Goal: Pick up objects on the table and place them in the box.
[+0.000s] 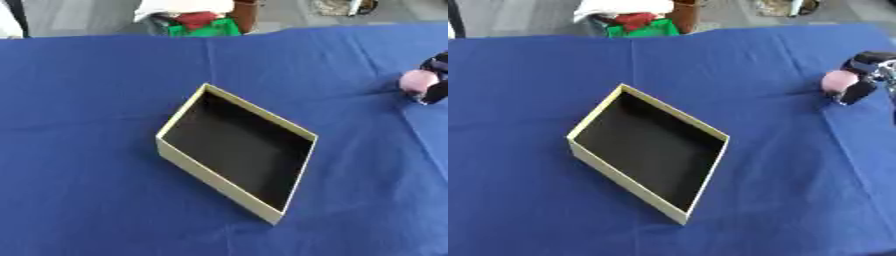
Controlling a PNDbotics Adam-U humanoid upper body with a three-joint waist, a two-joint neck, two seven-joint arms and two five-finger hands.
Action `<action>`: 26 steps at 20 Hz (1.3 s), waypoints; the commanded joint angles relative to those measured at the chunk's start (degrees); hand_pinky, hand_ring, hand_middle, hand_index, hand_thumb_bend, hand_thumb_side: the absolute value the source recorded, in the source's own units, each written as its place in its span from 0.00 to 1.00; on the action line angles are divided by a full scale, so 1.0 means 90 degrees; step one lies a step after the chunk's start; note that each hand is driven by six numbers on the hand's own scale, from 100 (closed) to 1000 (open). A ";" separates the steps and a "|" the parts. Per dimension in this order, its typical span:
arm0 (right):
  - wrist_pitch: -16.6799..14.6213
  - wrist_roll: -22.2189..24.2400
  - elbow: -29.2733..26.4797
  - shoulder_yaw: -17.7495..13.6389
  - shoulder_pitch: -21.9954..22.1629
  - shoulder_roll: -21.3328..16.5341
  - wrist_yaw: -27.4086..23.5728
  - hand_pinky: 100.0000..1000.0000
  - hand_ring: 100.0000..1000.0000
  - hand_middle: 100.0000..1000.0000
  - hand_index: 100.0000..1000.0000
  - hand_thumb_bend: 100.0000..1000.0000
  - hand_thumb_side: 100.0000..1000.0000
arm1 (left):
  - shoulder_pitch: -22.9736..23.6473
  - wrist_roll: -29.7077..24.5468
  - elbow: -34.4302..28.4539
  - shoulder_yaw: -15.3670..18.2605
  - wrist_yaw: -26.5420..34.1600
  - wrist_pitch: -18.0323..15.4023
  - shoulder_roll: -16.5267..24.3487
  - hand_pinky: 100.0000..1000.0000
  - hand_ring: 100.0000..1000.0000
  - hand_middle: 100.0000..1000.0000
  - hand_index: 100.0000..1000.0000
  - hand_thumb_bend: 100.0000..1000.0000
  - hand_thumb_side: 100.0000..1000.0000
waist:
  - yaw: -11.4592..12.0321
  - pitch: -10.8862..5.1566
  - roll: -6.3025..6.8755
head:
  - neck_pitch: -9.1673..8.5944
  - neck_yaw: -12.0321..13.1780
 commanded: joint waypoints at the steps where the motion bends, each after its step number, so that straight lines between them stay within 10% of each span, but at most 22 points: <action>1: -0.0013 0.0146 -0.0206 -0.0071 -0.0142 -0.0137 -0.0160 0.72 0.64 0.42 0.59 0.07 0.27 | -0.0045 -0.0036 -0.0106 0.0026 -0.0004 -0.0013 0.0068 0.71 0.56 0.66 0.64 0.49 0.94 | -0.0005 -0.0101 -0.0007 | -0.0046 -0.0022; 13: -0.0259 0.0189 -0.1376 -0.0412 -0.0091 -0.0112 -0.0442 0.71 0.66 0.47 0.67 0.01 0.00 | -0.0044 -0.0017 -0.0106 0.0043 -0.0011 -0.0015 0.0077 0.71 0.56 0.66 0.64 0.49 0.93 | -0.0058 -0.0176 -0.0053 | -0.0052 0.0009; 26: -0.0824 0.0055 -0.2589 -0.0195 0.0241 -0.0071 -0.1592 0.54 0.62 0.68 0.83 0.00 0.00 | -0.0062 0.0001 -0.0106 0.0044 -0.0009 -0.0031 0.0084 0.71 0.56 0.66 0.64 0.49 0.93 | -0.0046 -0.0222 -0.0072 | -0.0075 0.0045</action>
